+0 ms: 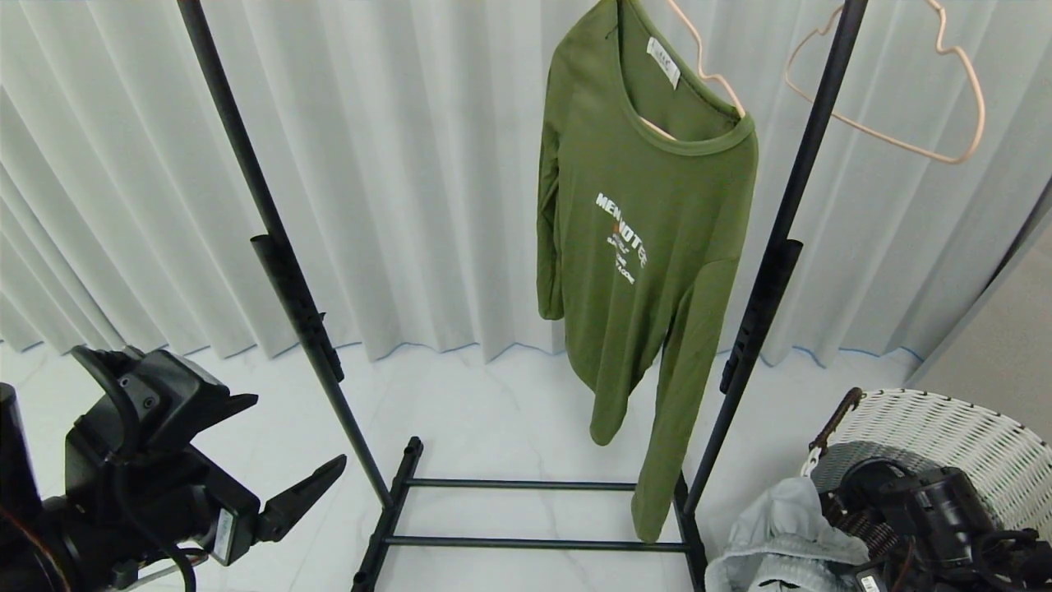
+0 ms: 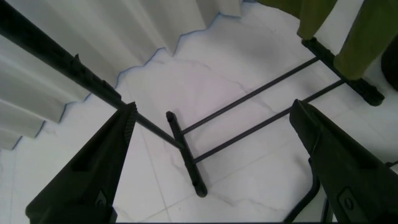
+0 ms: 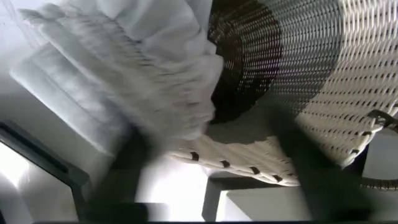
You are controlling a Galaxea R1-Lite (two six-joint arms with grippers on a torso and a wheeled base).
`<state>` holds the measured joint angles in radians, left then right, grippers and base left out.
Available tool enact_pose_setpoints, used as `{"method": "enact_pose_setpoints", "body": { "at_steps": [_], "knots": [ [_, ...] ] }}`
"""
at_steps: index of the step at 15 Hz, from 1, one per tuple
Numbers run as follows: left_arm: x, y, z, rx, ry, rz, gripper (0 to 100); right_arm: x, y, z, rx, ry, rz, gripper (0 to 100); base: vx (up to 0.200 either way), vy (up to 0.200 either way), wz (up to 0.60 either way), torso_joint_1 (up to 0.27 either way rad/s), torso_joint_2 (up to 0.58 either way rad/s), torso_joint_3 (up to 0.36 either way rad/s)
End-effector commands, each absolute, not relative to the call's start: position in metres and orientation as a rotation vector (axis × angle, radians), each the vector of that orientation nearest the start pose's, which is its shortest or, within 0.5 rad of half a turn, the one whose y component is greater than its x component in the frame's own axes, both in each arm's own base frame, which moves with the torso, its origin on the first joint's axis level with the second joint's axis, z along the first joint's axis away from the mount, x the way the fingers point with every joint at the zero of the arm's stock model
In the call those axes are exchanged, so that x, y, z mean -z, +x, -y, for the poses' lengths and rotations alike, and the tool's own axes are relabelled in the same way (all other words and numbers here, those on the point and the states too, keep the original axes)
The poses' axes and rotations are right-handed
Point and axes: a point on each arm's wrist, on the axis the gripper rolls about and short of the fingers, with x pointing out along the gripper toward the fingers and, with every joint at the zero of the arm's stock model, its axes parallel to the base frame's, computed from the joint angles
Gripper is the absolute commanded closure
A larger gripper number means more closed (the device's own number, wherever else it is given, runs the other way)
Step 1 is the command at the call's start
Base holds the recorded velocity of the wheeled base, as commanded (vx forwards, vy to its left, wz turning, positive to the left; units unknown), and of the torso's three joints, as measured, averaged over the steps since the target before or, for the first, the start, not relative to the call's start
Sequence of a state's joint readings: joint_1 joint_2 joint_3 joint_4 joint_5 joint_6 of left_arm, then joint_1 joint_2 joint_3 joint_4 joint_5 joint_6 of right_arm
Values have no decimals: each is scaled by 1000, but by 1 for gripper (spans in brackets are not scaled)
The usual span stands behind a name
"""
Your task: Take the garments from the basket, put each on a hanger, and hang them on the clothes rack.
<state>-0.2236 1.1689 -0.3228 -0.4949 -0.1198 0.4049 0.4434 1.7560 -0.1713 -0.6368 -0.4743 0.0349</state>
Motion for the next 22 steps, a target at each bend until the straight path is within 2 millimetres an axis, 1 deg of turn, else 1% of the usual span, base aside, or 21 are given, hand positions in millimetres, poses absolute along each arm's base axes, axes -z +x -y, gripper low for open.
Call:
{"method": "enact_pose_setpoints", "body": {
  "at_steps": [1, 2, 4, 5, 7, 8, 9, 10, 11, 12, 13, 14, 16, 19, 22],
  "knots": [
    [-160, 146, 36, 405, 415, -278, 0, -35, 174, -71, 46, -394, -860, 100, 0, 0, 0, 0, 0, 0],
    [-159, 146, 36, 406, 414, -283, 0, -40, 173, -70, 52, -386, -838, 100, 0, 0, 0, 0, 0, 0],
    [-159, 147, 36, 406, 415, -284, 0, -56, 176, -72, 46, -358, -759, 100, 0, 0, 0, 0, 0, 0],
    [-159, 147, 35, 401, 415, -287, 0, -76, 181, -74, 36, -362, -714, 100, 0, 0, 0, 0, 0, 0],
    [-158, 148, 33, 372, 417, -298, 0, -127, 189, -78, 12, -374, -680, 100, 0, 0, 0, 0, 0, 0],
    [-158, 148, 32, 359, 419, -298, 0, -147, 192, -80, -1, -364, -672, 100, -200, 0, 0, 12, 2, -2],
    [-158, 148, 32, 343, 422, -299, 0, -175, 193, -84, -26, -353, -646, 100, -200, 0, 0, 2, 7, 2],
    [-158, 146, 32, 339, 422, -300, 0, -192, 191, -87, -46, -347, -621, 100, -200, 0, 0, 7, 7, 2],
    [-155, 145, 31, 340, 422, -309, 0, -205, 187, -90, -66, -347, -603, 100, -200, 0, 0, -7, 7, -2],
    [-154, 145, 31, 340, 422, -311, 0, -214, 182, -92, -84, -350, -593, 100, -200, 0, 0, -2, 2, 7],
    [-154, 145, 31, 340, 422, -311, 0, -217, 180, -93, -96, -353, -588, 100, -200, 0, 0, 2, 2, 7],
    [-156, 145, 31, 341, 422, -307, 0, -223, 172, -95, -119, -356, -576, 100, -200, 0, 0, 2, 7, 2],
    [-157, 144, 31, 339, 422, -300, 0, -226, 168, -96, -139, -357, -565, 100, -200, 0, 0, 2, 5, 2],
    [-156, 143, 31, 343, 423, -299, 0, -233, 166, -100, -160, -347, -534, 100, 0, 0, 0, 0, 0, 0],
    [-145, 138, 30, 351, 426, -340, 0, -242, 162, -109, -213, -335, -496, 100, 0, 0, 0, 0, 0, 0]
  ]
}}
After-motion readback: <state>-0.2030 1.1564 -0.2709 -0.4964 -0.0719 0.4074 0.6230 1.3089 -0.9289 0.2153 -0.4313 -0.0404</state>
